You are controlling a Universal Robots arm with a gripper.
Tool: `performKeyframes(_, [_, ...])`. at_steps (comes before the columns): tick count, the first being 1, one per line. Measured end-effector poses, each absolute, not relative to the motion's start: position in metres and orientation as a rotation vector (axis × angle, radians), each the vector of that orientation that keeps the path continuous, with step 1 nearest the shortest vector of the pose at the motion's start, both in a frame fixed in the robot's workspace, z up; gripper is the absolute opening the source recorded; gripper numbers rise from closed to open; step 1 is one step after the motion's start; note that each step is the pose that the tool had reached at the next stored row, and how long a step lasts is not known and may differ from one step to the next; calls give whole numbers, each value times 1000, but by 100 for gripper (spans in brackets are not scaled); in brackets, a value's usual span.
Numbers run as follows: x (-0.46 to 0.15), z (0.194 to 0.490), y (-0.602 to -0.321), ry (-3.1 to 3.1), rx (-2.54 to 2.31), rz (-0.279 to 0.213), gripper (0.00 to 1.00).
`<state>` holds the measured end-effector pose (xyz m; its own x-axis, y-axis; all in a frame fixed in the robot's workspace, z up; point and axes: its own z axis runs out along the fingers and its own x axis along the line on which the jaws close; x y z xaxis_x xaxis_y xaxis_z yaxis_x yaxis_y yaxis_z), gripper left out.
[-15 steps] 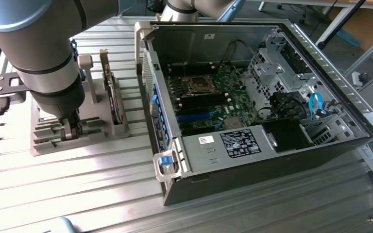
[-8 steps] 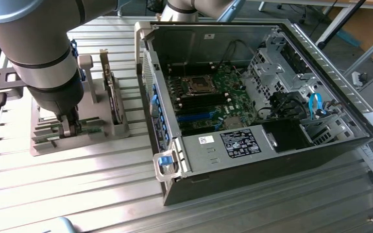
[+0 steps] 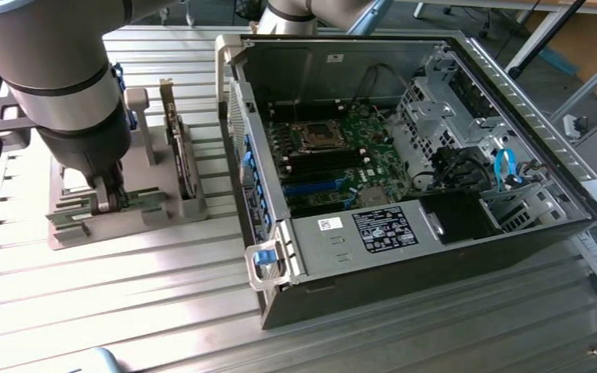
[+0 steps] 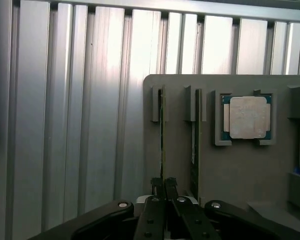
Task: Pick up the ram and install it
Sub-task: 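Pick up the ram and move it above insertion slot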
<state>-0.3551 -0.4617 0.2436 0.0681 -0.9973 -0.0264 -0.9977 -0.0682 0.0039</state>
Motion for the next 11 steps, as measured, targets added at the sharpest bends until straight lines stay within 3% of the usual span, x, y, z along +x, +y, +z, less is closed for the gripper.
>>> performKeyframes(11, [-354, 265, -462, 2134, -2285, 34, 12])
